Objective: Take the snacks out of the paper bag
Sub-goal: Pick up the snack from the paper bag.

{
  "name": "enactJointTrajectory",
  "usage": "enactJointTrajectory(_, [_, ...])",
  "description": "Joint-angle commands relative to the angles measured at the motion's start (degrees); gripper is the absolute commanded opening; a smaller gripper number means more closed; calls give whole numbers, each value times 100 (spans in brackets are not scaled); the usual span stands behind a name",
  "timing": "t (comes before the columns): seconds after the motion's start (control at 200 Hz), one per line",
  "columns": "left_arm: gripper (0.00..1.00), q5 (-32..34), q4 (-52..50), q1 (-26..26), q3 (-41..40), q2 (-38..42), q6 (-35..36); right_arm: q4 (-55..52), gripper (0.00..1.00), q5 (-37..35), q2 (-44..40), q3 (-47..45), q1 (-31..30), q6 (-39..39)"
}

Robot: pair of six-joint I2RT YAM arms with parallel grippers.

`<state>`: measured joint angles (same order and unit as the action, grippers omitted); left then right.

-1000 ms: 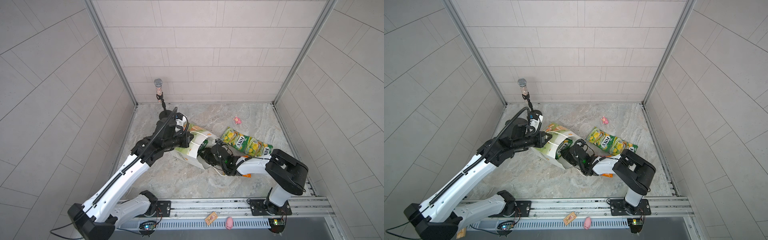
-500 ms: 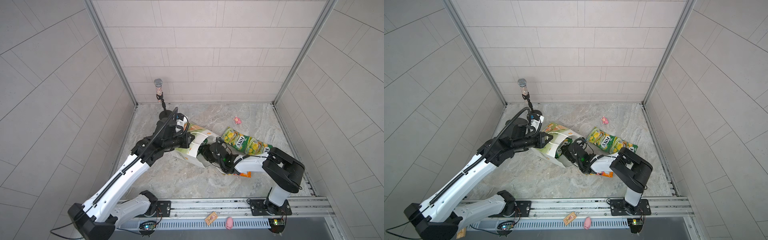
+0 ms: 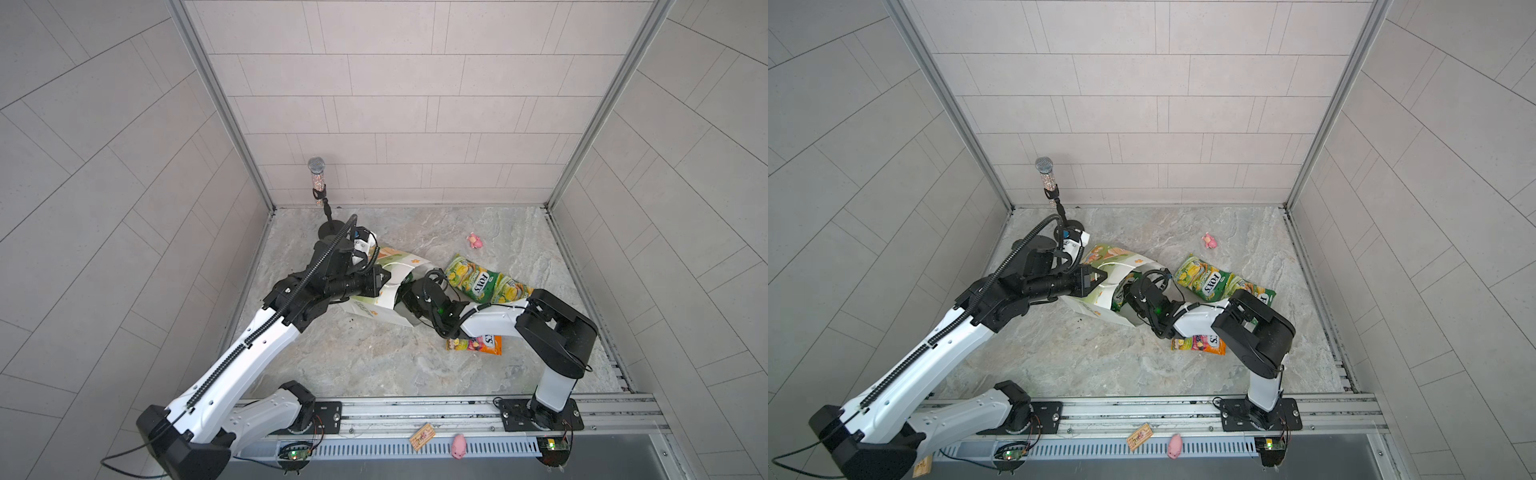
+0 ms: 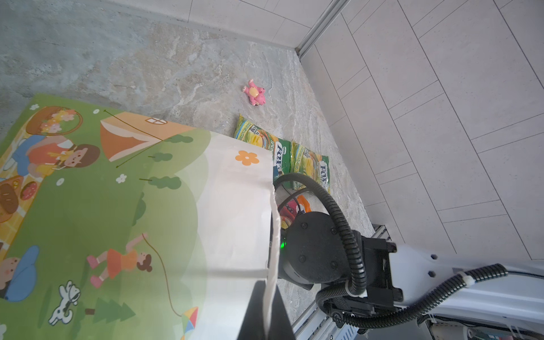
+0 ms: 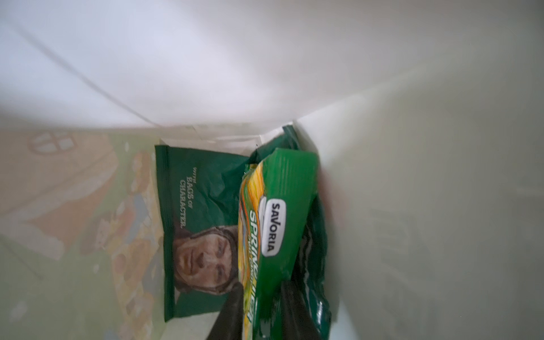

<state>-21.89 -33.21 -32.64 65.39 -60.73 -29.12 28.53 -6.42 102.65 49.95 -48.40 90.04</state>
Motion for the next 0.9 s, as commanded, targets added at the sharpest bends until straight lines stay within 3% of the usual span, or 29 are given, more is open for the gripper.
enactJointTrajectory(0.0, [0,-91,25,-11,69,25,87,-454,20,-305,109,260,32,69])
enactJointTrajectory(0.1, [0,-87,32,-16,71,51,92,-784,11,-360,192,432,50,-53])
enactJointTrajectory(0.155, [0,-79,27,-14,75,69,107,-821,0,-301,252,495,83,-99])
enactJointTrajectory(0.475, [0,280,-216,-11,124,222,299,-678,0,211,-301,201,248,-909])
enactJointTrajectory(0.891, [0,490,-387,-9,48,258,442,99,0,1421,-1131,-508,768,-1559])
